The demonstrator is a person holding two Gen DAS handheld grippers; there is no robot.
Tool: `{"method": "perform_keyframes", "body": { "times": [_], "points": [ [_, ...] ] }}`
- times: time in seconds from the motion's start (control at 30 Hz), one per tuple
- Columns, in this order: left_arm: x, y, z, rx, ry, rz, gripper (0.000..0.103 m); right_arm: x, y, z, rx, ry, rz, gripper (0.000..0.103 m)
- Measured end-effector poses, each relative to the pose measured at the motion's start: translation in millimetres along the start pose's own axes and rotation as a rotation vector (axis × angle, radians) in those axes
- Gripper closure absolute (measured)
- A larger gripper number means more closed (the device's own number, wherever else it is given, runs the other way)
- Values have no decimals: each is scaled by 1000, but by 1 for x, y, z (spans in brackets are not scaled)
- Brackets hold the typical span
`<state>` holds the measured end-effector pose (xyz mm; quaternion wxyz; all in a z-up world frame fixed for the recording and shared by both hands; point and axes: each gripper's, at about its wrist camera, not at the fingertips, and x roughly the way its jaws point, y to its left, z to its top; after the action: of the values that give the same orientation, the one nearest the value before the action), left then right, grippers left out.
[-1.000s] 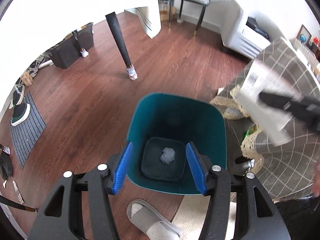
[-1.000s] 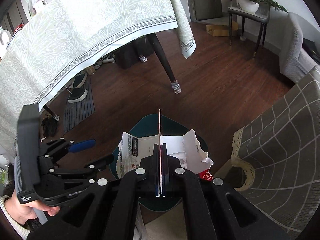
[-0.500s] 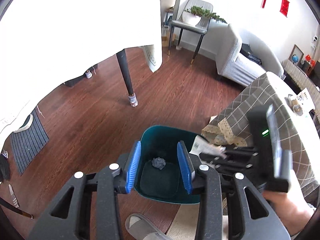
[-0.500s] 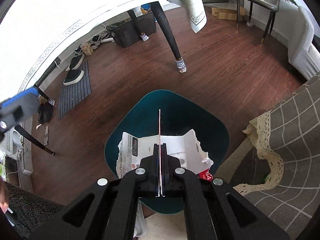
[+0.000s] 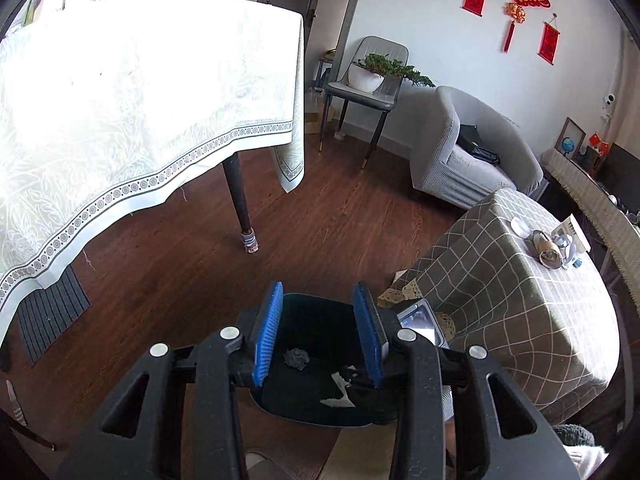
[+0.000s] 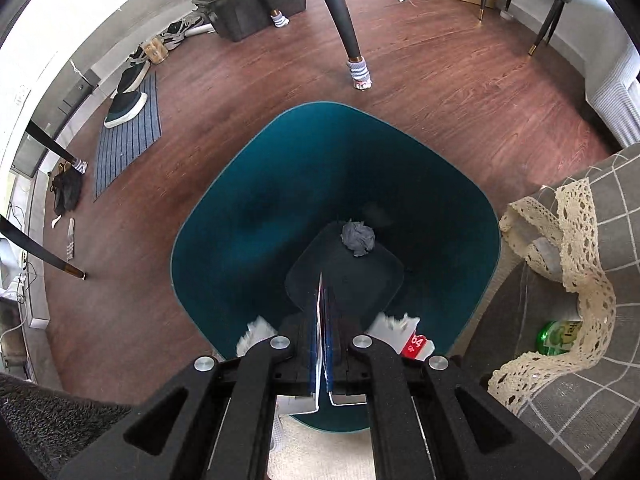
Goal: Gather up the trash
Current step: 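Open the right tool over the teal bin to drop the cardboard, then move both open tools from the bin back to the table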
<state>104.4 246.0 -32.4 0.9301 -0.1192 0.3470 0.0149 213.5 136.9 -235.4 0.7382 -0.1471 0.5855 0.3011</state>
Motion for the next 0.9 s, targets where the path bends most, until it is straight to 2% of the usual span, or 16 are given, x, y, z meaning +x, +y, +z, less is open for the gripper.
{"method": "perform_keyframes", "body": {
  "times": [0.4,0.63,0.67,0.7,0.73,0.77,0.9],
  "points": [
    [-12,-14,9,13,-52,-8,64,-15,-19,-8,22,-35,12,99],
    [-25,-34,23,24,-122,-26,60,-80,-19,-9,-15,-209,27,97],
    [-27,-37,25,24,-131,-29,59,-91,-19,-11,-22,-238,26,94],
    [-28,-41,27,25,-138,-32,59,-105,-21,-12,-28,-273,25,75],
    [-28,-45,28,26,-142,-35,59,-118,-22,-15,-31,-309,23,43],
    [-28,-49,30,26,-147,-40,59,-131,-23,-18,-32,-349,21,36],
    [-27,-67,35,34,-163,-60,59,-183,-33,-28,-46,-473,-9,36]
  ]
}}
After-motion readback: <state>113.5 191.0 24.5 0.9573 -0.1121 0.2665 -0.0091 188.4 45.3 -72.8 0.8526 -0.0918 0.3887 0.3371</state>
